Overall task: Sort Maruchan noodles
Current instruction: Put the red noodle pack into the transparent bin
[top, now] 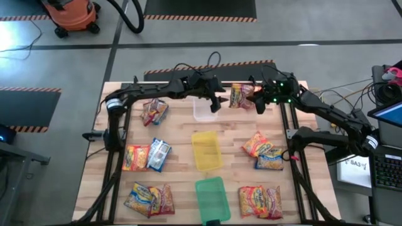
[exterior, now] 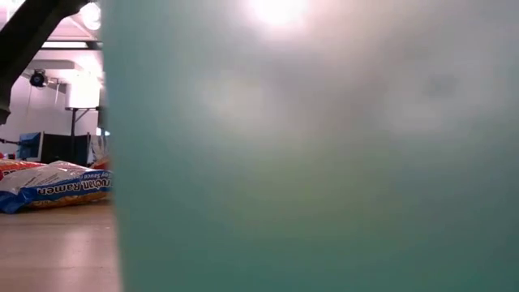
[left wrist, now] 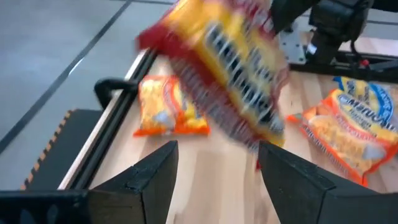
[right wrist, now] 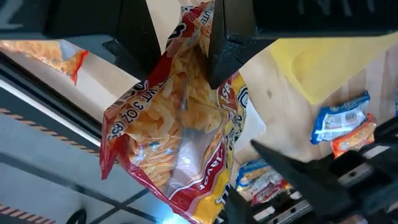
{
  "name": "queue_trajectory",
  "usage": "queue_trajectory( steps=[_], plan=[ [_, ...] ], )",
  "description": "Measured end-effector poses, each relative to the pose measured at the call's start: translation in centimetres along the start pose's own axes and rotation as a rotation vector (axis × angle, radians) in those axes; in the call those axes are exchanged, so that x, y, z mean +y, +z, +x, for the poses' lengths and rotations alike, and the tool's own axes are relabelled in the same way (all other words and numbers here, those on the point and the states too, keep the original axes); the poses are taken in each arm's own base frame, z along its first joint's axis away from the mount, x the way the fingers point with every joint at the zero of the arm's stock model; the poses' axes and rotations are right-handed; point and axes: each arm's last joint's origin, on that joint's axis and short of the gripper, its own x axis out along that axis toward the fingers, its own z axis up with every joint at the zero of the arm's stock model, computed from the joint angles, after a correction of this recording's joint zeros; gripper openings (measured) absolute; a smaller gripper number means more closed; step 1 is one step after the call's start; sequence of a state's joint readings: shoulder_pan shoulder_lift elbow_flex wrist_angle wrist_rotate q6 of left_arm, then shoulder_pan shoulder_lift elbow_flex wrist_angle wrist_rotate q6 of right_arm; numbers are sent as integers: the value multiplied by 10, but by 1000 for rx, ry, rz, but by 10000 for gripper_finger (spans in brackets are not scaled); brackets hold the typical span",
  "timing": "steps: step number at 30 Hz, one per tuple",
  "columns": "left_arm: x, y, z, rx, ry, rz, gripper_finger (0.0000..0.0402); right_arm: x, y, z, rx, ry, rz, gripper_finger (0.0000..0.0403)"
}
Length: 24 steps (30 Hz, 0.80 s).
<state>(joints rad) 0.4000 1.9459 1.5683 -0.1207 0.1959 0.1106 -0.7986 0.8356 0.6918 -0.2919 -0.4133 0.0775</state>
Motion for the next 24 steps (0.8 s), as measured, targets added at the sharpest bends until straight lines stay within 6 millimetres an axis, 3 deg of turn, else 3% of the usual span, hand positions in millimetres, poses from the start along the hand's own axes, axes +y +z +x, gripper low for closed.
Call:
queue_trajectory(
  steps=[6,11,15,24],
  plan=[
    [1,-20,-25,-209,-35,-57,207,0,5,1,-51,-1,-44,109],
    [-6,-39,-33,-442,-148,-99,207,1,11,0,-105,18,-82,109],
    [-4,-52,-30,-484,-99,-136,207,4,14,1,-133,65,-107,109],
    [-10,-57,-21,-521,-112,-38,207,12,13,6,-119,115,-204,109]
  ],
)
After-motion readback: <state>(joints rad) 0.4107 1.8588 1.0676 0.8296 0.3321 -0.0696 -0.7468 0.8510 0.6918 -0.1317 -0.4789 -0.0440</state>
